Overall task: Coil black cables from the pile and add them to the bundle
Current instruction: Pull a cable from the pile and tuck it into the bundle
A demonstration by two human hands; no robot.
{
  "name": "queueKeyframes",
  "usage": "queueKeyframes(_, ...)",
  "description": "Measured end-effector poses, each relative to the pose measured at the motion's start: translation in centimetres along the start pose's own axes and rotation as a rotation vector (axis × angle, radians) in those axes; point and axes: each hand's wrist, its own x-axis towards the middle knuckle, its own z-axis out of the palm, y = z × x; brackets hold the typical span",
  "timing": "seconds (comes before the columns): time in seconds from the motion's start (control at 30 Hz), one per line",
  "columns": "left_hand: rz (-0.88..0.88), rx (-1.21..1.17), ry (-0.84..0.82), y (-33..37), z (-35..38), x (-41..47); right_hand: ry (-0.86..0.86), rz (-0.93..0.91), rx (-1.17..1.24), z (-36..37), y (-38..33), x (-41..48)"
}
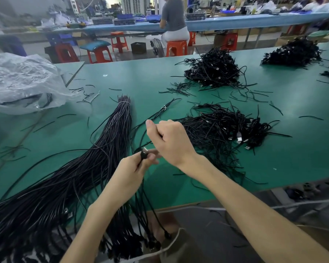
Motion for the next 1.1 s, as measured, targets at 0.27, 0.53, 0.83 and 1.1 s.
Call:
queueKeyframes(0.27, -0.031, -0.903, 0.055, 0.3, 1.2, 0.6, 0.015, 0.193, 0.299, 2.1, -1.7, -3.8)
queueKeyframes(0.53, -0.061, -1.365, 0.186, 1.8, -1.3, 1.4, -0.038, 0.203, 0.209, 2.4, -0.7, -5.3)
queueKeyframes(0.83, -0.110, -1.457, 0.025, 1.2, -1.5, 0.6, -0.184, 0.181, 0.179, 1.4, 0.3, -5.6)
queueKeyframes(1.1, -0.206, -1.213, 0.086, 1.6, 0.0, 0.8, -0.662, 0.237, 0.123, -1.3, 0.4, -5.0)
